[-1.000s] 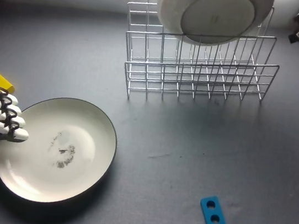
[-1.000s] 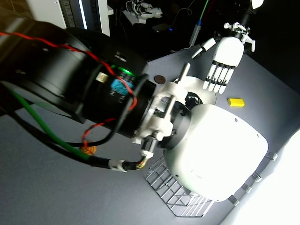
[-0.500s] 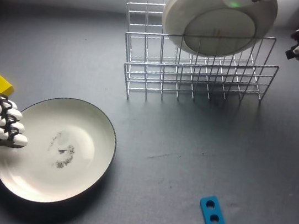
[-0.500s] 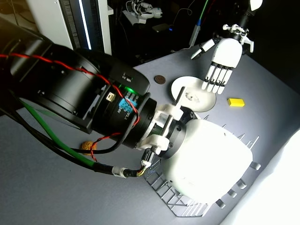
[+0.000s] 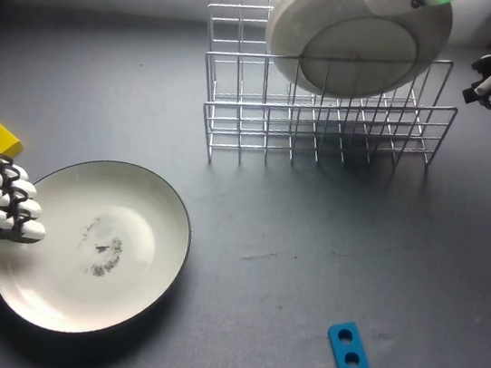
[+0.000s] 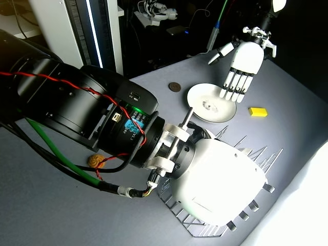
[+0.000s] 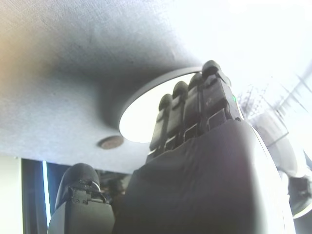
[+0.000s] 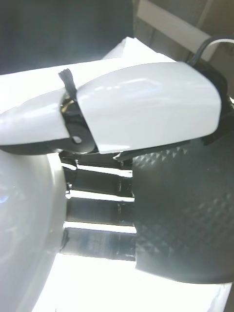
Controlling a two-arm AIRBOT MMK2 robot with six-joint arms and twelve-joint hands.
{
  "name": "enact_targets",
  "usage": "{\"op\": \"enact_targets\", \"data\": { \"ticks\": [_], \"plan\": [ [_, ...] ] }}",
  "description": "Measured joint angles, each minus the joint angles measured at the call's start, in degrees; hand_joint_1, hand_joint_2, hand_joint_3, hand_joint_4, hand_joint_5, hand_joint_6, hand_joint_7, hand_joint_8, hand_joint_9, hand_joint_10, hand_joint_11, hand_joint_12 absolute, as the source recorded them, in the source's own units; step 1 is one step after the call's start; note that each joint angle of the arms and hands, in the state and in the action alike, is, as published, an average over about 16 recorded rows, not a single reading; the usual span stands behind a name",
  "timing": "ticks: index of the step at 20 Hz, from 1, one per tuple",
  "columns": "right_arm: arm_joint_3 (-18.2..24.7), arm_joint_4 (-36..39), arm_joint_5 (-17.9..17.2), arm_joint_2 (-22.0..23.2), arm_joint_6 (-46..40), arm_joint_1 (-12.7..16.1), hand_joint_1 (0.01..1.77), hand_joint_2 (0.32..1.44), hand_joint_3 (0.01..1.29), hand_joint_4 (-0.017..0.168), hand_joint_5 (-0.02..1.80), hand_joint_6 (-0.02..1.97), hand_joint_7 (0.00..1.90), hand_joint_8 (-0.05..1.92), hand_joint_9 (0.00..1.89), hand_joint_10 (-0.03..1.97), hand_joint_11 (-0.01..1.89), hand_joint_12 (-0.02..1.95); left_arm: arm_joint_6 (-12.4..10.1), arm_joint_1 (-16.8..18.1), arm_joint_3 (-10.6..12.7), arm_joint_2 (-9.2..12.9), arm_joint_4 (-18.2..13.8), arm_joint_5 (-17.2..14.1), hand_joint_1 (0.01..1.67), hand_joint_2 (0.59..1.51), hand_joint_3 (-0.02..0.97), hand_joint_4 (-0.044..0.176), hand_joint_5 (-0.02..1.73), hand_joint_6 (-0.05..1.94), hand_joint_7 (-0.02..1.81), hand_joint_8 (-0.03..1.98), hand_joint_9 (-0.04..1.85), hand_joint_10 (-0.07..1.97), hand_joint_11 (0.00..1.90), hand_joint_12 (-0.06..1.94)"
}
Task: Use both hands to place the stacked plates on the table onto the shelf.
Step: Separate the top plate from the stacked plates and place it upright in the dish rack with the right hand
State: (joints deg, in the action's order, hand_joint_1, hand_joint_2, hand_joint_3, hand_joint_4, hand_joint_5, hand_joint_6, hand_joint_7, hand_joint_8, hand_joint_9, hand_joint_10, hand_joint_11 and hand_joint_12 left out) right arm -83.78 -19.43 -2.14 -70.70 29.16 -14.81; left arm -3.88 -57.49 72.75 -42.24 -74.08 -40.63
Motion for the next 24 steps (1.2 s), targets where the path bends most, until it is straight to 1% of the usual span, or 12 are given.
{"op": "enact_targets", "data": {
  "ticks": [2,5,10,16,19,21,24],
  "plan": [
    [-0.3,-0.2,-0.3,-0.2,0.1,-0.4,1.36,1.0,0.01,-0.009,0.96,0.61,1.11,0.79,1.07,0.91,0.82,1.42,0.0,0.0,0.0,0.0,0.0,0.0,0.02,1.043,0.017,0.007,0.02,0.02,0.03,0.01,-0.01,-0.02,0.01,0.01],
    [-0.8,-0.5,-0.5,-0.5,0.2,-0.9,1.35,1.0,0.01,-0.008,0.96,0.61,1.13,0.72,1.09,0.75,0.79,1.38,0.0,0.0,0.1,0.0,0.0,0.0,0.02,1.044,0.017,0.007,0.02,0.02,0.02,0.01,-0.01,-0.02,0.01,0.01],
    [-1.4,-0.7,-1.0,-0.9,0.2,-1.6,1.32,1.0,0.02,-0.007,0.97,0.6,1.13,0.49,1.11,0.42,0.74,1.32,0.1,-0.2,0.2,0.0,0.1,0.0,0.02,1.044,0.017,0.007,0.02,0.02,0.02,0.01,-0.01,-0.02,0.01,0.01],
    [-1.5,-0.8,-1.4,-0.7,0.2,-1.8,1.26,1.01,0.02,-0.006,0.98,0.38,1.09,0.2,1.08,0.16,0.65,1.23,0.2,-0.5,0.3,0.0,0.2,0.0,0.02,1.044,0.017,0.007,0.02,0.02,0.02,0.02,-0.01,-0.02,0.02,0.01],
    [-1.2,-0.9,-1.6,-0.3,0.3,-1.7,1.22,1.0,0.02,-0.006,0.98,0.27,1.07,0.07,1.07,0.06,0.62,1.19,0.3,-0.6,0.4,0.0,0.2,0.0,0.02,1.043,0.017,0.007,0.02,0.02,0.02,0.02,-0.01,-0.02,0.01,0.01],
    [-0.8,-0.8,-1.7,0.1,0.5,-1.6,1.2,1.0,0.02,-0.006,0.98,0.2,1.05,0.01,1.06,0.04,0.6,1.17,0.3,-0.7,0.4,0.0,0.3,-0.1,0.02,1.043,0.017,0.007,0.02,0.02,0.02,0.01,-0.02,-0.03,0.02,0.01],
    [0.0,0.1,-2.1,0.8,0.8,-1.1,1.18,0.99,0.02,-0.007,0.97,0.09,1.02,0.01,1.04,0.02,0.58,1.15,0.4,-0.9,0.4,0.0,0.4,-0.1,0.02,1.043,0.017,0.007,0.02,0.02,0.02,0.01,-0.02,-0.03,0.02,0.01]
  ]
}}
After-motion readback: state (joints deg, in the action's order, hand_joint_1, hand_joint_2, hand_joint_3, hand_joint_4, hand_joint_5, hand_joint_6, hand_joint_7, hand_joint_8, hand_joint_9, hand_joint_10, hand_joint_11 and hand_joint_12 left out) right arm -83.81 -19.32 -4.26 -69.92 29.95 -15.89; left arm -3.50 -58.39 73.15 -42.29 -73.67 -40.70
